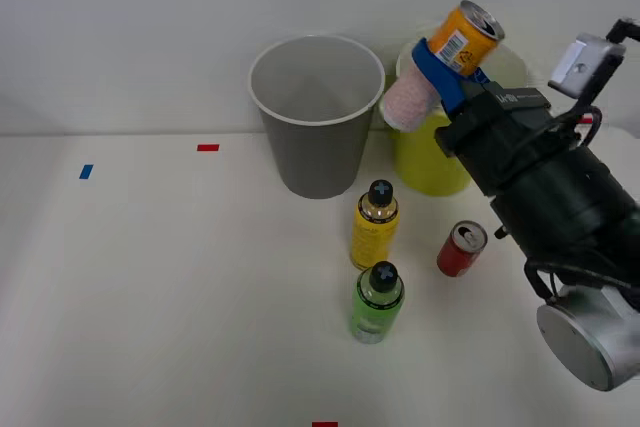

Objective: Put cans in the gray bin, plastic bottles in the light green bin

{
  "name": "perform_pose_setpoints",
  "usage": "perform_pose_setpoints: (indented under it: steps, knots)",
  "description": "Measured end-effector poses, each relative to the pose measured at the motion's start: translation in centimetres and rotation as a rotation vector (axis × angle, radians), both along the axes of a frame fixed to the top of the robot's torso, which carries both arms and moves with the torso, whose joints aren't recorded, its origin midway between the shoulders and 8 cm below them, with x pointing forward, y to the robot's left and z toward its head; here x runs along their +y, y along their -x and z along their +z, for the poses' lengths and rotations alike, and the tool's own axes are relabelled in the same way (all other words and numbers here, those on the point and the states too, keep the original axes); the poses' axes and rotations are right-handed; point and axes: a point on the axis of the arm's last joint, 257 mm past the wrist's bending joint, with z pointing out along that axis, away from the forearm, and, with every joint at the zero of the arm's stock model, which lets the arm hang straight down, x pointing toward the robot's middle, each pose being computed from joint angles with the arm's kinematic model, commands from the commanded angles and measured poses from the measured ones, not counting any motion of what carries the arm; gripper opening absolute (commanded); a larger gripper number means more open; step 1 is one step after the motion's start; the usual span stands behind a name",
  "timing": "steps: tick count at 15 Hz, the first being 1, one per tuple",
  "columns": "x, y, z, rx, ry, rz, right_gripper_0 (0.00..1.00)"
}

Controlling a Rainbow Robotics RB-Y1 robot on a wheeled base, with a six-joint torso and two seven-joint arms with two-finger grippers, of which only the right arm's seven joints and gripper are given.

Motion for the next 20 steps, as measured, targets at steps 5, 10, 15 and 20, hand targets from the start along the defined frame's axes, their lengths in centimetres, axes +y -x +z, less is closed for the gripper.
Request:
perform_pose_setpoints:
  steps: [5,10,15,20]
  knots:
    - [2.9,-2.6,2.9,0.048,0.048,-0.013,0.00]
    - [6.3,-8.4,2.5,0.032,0.026,0.025,0.00]
    - [11.9,-12.9,4.4,-0.018,0.064,0.087,0.00]
    - [14.4,-14.5,3.9,-0.043,0.162,0.081,0.00]
